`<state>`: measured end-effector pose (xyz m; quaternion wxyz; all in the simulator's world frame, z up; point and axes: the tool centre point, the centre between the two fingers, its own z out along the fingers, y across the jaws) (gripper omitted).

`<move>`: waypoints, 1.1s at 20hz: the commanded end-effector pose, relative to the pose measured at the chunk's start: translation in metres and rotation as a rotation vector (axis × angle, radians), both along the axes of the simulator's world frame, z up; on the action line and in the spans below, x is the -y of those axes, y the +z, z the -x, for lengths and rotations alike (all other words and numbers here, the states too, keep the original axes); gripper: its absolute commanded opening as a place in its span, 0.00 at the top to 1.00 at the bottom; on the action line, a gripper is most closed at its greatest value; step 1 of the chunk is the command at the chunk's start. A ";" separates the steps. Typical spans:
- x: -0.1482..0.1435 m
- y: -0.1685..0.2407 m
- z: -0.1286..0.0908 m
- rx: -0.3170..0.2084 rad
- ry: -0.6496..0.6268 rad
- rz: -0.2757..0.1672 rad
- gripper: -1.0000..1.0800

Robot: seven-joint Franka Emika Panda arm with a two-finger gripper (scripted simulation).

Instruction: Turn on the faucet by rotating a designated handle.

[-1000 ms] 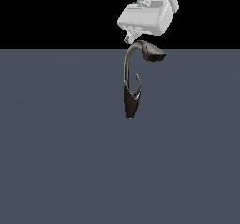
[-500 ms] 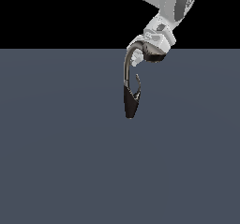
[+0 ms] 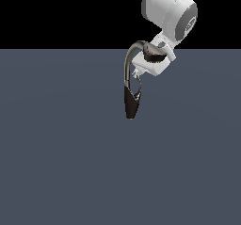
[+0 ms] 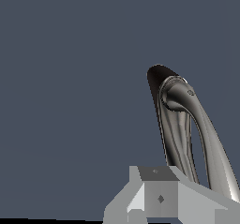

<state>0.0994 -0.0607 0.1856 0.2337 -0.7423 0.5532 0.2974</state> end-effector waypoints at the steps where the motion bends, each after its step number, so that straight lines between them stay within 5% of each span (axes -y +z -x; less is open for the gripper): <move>1: 0.001 -0.005 -0.002 -0.008 -0.012 -0.005 1.00; 22: 0.002 -0.001 0.029 -0.012 -0.016 -0.007 1.00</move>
